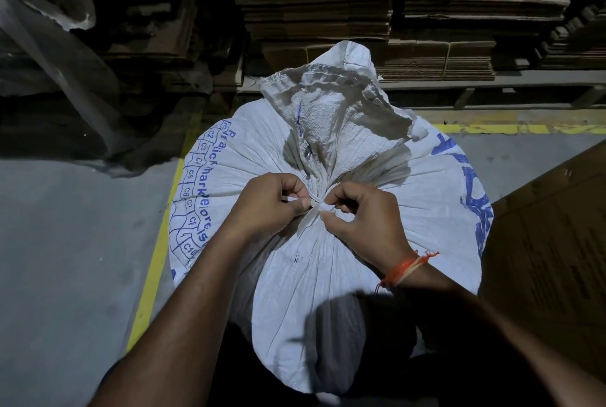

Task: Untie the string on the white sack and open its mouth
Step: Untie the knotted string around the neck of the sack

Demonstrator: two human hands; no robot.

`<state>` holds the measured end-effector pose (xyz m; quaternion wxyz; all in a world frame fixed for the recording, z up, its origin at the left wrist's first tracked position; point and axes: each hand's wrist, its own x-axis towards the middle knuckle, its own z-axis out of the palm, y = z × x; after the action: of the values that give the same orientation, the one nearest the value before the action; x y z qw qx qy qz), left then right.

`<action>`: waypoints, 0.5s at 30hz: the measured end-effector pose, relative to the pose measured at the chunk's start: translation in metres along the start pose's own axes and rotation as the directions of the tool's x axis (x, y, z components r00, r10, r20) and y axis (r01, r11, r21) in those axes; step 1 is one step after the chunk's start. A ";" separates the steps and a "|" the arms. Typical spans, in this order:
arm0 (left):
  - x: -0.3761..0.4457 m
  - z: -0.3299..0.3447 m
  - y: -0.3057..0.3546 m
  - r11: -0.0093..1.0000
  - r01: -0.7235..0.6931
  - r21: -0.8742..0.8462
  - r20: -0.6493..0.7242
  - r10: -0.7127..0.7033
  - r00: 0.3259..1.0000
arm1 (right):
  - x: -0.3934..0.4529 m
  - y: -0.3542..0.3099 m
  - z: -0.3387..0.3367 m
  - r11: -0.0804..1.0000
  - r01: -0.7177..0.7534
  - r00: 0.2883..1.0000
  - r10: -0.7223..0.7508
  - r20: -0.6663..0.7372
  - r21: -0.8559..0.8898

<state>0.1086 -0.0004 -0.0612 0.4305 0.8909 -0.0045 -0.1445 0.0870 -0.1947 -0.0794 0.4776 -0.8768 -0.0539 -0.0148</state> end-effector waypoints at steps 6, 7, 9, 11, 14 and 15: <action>0.001 0.002 -0.001 1.000 -0.006 0.006 0.001 0.006 1.000 | 0.000 0.000 0.000 1.000 -0.003 1.000 0.003 0.001 0.009; 0.001 0.002 -0.001 1.000 -0.008 0.005 0.002 0.008 1.000 | 0.000 0.000 0.000 1.000 -0.002 1.000 0.002 0.001 0.010; 0.001 0.002 -0.002 1.000 -0.008 0.000 0.007 0.008 1.000 | 0.000 0.000 0.000 1.000 -0.005 1.000 0.005 -0.001 0.011; 0.001 0.002 -0.002 1.000 -0.010 -0.002 0.011 0.010 1.000 | 0.000 0.001 0.001 1.000 -0.010 1.000 0.010 -0.001 0.016; 0.001 0.003 -0.002 1.000 -0.007 -0.008 0.009 0.007 1.000 | -0.001 0.001 0.001 1.000 -0.005 1.000 0.005 -0.003 0.013; 0.001 0.003 -0.001 1.000 -0.006 -0.010 0.010 0.006 1.000 | -0.001 0.001 0.001 1.000 -0.002 1.000 0.002 -0.003 0.013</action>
<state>0.1089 -0.0023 -0.0646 0.4353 0.8881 -0.0084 -0.1475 0.0863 -0.1942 -0.0806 0.4833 -0.8738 -0.0522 -0.0154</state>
